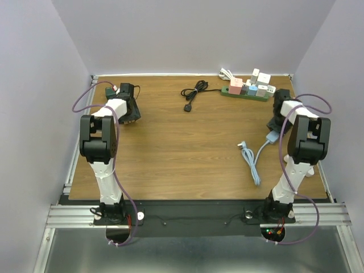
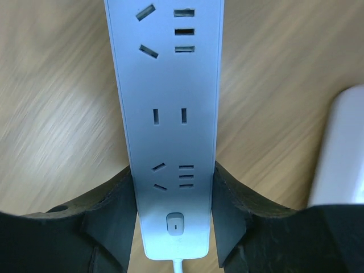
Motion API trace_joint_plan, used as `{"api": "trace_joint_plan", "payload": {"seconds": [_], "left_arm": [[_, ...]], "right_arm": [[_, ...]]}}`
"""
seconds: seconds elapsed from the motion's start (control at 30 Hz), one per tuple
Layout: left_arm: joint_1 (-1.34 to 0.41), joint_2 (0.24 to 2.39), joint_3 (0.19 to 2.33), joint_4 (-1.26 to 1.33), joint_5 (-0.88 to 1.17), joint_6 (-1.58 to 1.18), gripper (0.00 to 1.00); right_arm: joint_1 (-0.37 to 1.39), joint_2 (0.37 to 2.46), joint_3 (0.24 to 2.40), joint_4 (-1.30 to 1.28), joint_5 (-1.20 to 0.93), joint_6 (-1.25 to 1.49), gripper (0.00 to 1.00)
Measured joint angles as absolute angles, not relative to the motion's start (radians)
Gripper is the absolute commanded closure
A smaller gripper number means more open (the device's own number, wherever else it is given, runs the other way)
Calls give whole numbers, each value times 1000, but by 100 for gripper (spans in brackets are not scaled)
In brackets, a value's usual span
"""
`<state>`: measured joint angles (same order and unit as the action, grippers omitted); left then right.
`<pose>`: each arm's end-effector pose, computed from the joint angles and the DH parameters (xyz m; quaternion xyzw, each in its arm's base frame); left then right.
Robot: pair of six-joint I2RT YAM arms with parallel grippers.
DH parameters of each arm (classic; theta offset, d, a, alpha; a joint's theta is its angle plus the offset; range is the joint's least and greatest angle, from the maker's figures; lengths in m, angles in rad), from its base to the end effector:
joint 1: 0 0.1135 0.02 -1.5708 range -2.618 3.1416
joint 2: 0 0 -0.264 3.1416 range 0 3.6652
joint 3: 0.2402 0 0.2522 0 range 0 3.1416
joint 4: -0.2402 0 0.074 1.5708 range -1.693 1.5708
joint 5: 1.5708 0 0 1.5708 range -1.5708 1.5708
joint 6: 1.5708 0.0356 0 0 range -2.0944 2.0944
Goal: Pull the plug off the socket
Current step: Move the socket to the corner of the board.
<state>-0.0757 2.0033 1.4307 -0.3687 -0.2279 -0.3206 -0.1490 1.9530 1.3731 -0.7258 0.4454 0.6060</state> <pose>0.4324 -0.0247 0.1830 -0.1503 0.9333 0.0455 0.3228 0.3775 -0.0722 0.1720 0.3835 0.8879 -0.1840 0.1751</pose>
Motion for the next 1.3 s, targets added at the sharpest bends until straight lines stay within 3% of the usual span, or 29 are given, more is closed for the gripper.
{"api": "trace_joint_plan", "payload": {"seconds": [0.2,0.27,0.4,0.5,0.53,0.57,0.63,0.67,0.7,0.8,0.83,0.9,1.17,1.3], "left_arm": [[-17,2003,1431,-368,-211,-317,100],[14,2003,1431,-368,-208,-316,100],[78,2003,1436,-380,-204,-316,100],[108,2003,1436,-384,-189,-316,99],[109,2003,1436,-384,-186,-316,95],[108,2002,1436,-384,-179,-316,89],[104,2001,1436,-385,-164,-316,50],[100,2000,1435,-384,-154,-316,50],[99,1998,1433,-384,-145,-316,37],[93,1992,1431,-387,-130,-316,22],[93,1988,1431,-387,-128,-316,18],[91,1980,1431,-392,-127,-316,11],[92,1819,1431,-447,-117,-321,3],[89,1684,1431,-454,-68,-324,2]], "right_arm": [[-326,2007,1452,-757,493,583,96],[-364,2015,1471,-767,517,575,92],[-369,2019,1507,-789,523,555,81],[-362,2019,1530,-786,455,519,60],[-359,2019,1531,-781,429,508,48],[-358,2019,1531,-776,401,496,42],[-353,2019,1531,-775,352,471,30],[-352,2017,1531,-775,341,470,27],[-352,2016,1531,-775,323,457,22],[-352,2003,1531,-776,289,440,15],[-352,1999,1531,-776,281,437,6],[-352,1981,1531,-777,260,430,0],[-303,1819,1531,-786,174,400,2],[-207,1707,1539,-786,117,381,18]]}}
